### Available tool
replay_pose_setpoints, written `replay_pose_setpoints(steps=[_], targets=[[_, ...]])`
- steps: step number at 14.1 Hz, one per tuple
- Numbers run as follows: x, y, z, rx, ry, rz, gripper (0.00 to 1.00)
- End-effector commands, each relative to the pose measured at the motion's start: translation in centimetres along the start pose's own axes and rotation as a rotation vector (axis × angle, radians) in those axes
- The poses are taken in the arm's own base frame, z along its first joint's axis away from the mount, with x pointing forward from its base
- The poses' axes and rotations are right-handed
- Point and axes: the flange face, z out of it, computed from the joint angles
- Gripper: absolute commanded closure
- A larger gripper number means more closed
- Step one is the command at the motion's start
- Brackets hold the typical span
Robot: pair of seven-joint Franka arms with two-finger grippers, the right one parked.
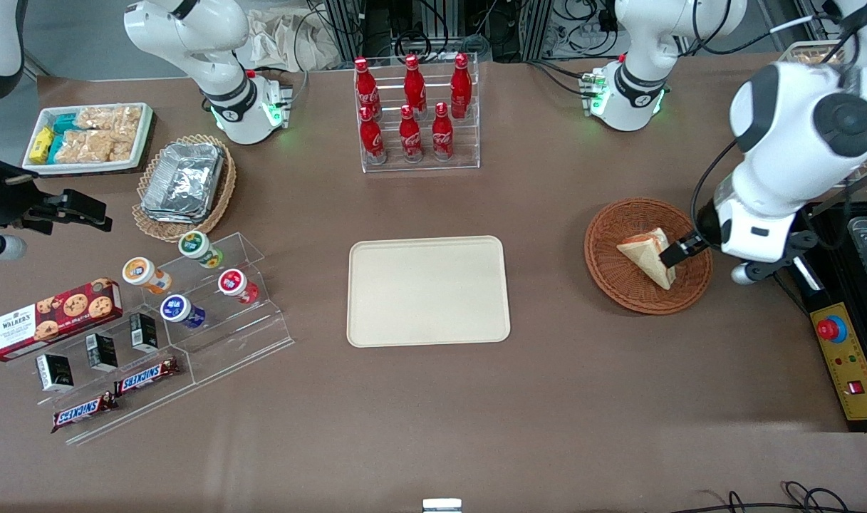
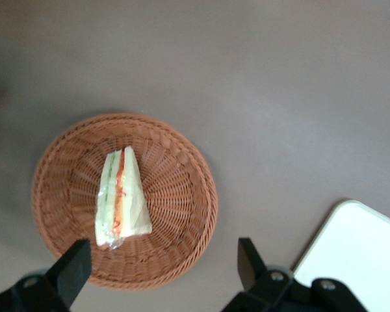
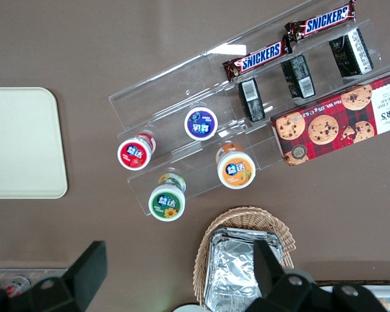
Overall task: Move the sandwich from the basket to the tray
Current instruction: 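Move the left gripper down over the wrapped sandwich in the basket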
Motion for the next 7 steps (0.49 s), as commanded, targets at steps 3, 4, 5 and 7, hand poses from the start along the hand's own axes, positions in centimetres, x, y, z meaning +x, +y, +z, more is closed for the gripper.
replay_pose_setpoints(steps=[3, 4, 5, 7], targets=[[-1.4, -2.3, 8.7, 0.028, -0.021, -0.163, 0.00], [-1.3, -2.3, 10.4, 0.061, -0.031, -0.170, 0.00], [-1.1, -2.5, 11.6, 0.073, -0.038, -0.173, 0.00], [-0.4, -4.4, 12.9, 0.099, -0.041, -0.194, 0.00]])
